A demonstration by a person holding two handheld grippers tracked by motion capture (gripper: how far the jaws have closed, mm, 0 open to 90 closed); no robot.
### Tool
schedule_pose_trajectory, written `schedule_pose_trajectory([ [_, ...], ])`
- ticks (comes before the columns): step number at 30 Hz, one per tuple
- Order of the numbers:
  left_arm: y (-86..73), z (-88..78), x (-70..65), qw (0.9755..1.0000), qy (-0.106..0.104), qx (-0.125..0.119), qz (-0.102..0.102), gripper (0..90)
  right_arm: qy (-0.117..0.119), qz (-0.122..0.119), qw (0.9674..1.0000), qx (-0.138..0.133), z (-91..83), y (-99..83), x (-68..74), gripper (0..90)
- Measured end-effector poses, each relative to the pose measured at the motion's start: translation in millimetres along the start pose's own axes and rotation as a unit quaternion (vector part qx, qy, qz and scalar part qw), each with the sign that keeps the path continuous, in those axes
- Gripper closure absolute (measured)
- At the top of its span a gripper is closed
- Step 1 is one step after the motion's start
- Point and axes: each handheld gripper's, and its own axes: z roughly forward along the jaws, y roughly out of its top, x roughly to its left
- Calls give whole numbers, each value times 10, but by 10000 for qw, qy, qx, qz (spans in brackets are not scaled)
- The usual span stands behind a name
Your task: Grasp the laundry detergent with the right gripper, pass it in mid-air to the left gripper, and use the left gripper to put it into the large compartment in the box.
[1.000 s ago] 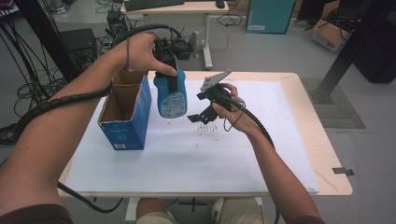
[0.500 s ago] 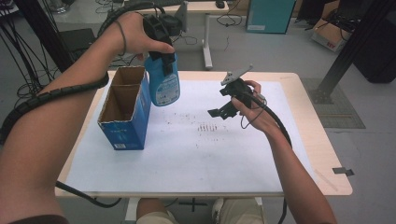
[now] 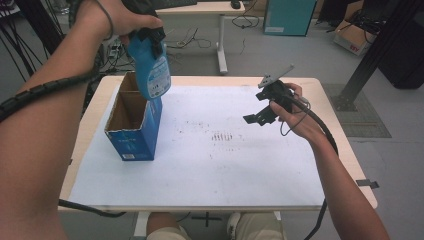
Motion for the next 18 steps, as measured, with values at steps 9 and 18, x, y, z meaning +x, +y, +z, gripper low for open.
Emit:
schedule_pose_trajectory([
  [9, -176, -258, 253, 9965, 89, -188, -813, 361, -107, -54, 9998, 135, -174, -4, -19, 2],
  [18, -291, -384, 427, 9899, 191, -226, -1387, 362, -179, -105, 9997, 150, -277, 18, -29, 2],
])
